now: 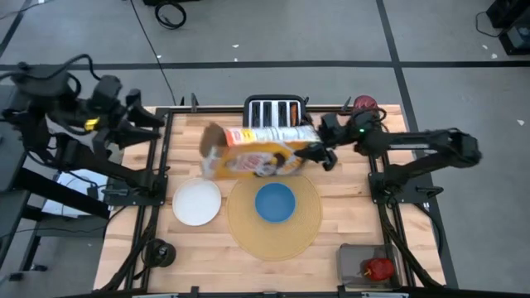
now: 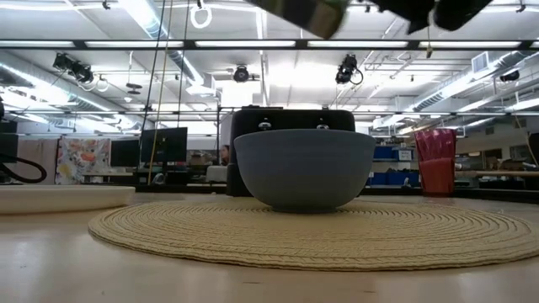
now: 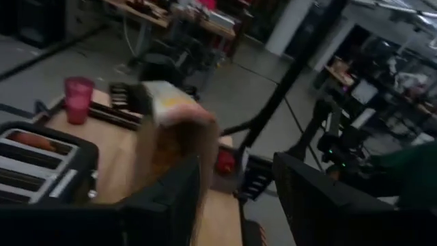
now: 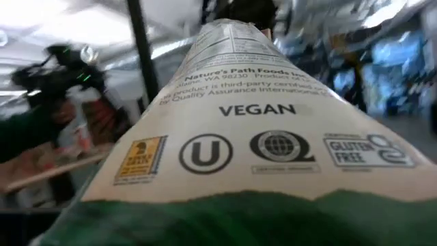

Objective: Arrange a breakfast setting
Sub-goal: Pour the cereal from the cereal box into the bowl

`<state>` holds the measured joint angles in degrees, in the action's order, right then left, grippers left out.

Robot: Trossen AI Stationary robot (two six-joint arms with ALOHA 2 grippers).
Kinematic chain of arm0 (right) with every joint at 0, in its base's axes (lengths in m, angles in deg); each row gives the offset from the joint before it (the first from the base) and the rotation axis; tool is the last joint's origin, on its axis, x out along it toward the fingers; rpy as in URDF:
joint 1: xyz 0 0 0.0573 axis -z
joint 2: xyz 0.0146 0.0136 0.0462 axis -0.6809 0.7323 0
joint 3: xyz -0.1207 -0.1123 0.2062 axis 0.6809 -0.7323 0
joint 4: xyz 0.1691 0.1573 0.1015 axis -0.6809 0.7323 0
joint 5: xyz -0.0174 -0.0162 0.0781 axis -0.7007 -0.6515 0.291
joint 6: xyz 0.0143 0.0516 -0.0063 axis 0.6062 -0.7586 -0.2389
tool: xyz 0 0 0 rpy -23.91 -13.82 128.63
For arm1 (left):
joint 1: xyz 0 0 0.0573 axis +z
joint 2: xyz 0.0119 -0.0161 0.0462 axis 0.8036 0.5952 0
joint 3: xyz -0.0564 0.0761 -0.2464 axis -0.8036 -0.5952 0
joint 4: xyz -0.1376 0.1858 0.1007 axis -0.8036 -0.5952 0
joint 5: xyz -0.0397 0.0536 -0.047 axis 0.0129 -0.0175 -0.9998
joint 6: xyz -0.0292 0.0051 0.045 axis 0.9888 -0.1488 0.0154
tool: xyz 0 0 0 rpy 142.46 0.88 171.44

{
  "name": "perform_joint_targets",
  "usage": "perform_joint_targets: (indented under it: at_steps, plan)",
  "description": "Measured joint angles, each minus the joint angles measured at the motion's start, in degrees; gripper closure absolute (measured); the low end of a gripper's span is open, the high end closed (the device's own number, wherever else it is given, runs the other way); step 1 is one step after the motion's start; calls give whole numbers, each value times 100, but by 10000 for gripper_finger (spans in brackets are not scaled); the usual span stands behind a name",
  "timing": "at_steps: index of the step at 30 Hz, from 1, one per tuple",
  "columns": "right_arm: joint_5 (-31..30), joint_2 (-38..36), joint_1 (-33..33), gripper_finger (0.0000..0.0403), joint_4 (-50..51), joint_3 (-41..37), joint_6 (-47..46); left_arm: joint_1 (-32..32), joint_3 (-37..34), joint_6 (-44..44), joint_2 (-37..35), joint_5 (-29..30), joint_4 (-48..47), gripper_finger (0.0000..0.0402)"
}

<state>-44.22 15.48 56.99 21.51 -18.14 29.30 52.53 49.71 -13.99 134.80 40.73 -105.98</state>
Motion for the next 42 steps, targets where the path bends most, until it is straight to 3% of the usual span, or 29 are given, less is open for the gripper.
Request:
perform_joint_targets:
  at_steps: [6,10,20,33,42]
  plan:
    - [8,-1521,-224,159,2285,-364,105,-3,0,-347,122,711,12,219]
    - [1,-2480,-283,160,3119,-695,136,-3,-2,-437,437,1142,183,219]
    - [-239,-4478,-266,161,5738,-951,508,-3,-12,-412,1457,1241,1029,219]
    - [-342,-4515,-270,162,7002,-951,1321,-119,-17,158,2032,1298,672,219]
    - [-447,-4166,-270,162,6953,-951,1571,-754,-9,611,2056,1991,440,219]
